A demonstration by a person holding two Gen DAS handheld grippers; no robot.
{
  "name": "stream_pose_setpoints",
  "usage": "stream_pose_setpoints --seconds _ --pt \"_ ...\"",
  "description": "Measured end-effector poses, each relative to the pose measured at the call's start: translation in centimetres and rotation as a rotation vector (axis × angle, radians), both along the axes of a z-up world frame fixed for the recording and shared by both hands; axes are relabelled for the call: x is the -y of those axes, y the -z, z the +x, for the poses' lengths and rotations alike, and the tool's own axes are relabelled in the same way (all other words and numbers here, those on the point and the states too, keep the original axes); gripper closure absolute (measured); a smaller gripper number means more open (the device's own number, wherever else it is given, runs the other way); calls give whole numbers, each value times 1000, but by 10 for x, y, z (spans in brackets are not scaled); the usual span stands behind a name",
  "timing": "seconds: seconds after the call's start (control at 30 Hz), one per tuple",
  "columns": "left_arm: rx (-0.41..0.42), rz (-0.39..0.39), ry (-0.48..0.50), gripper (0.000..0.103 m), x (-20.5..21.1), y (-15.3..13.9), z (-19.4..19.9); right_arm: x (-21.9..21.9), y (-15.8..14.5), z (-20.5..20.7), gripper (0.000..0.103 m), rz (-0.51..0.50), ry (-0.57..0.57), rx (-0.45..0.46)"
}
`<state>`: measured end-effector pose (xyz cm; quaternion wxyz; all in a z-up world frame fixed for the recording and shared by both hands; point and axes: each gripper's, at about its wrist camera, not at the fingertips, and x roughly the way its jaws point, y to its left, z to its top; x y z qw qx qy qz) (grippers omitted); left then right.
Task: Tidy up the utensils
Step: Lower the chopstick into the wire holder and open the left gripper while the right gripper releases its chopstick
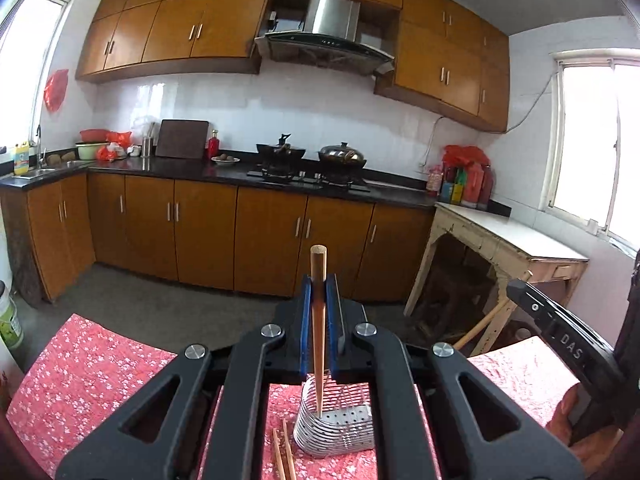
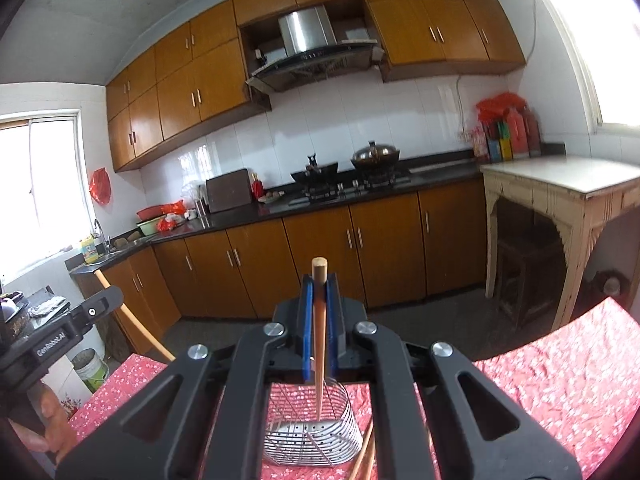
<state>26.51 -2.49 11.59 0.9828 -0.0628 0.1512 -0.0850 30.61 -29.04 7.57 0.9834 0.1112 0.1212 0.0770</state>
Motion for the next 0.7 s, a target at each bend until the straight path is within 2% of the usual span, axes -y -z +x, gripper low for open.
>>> stream_pose_setpoints --seconds 0.6,0.7 --pt "-113 1 38 96 4 23 27 15 39 31 95 137 -66 -127" --pt "-118 6 28 96 2 23 27 19 40 30 91 143 -46 -131"
